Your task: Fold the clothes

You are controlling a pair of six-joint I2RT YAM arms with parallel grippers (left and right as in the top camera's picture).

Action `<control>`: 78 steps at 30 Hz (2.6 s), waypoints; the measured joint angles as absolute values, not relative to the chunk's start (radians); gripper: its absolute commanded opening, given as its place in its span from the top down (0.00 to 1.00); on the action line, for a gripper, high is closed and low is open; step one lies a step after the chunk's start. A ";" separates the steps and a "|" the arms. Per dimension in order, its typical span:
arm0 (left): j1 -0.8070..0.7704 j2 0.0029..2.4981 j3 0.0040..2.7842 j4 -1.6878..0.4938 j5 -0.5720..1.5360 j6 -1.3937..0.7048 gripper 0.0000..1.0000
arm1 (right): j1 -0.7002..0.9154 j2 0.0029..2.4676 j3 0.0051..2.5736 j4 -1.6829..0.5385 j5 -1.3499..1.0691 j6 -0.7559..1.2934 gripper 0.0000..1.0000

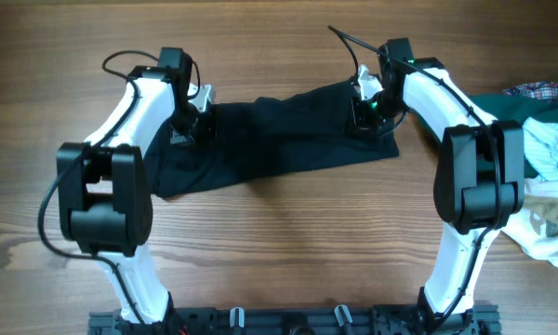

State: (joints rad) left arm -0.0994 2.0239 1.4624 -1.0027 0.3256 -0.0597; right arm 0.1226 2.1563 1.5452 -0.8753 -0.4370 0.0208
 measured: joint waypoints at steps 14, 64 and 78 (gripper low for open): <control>-0.098 1.852 1.474 -0.849 0.138 -0.077 0.96 | 0.123 2.156 1.545 -0.875 -0.410 0.024 0.96; -0.117 2.083 1.449 -0.973 0.274 -0.081 0.96 | 0.123 2.156 1.545 -0.873 -0.402 0.025 0.96; -0.118 1.823 1.433 -1.079 0.300 -0.081 0.95 | 0.123 2.156 1.545 -0.857 -0.402 0.025 0.96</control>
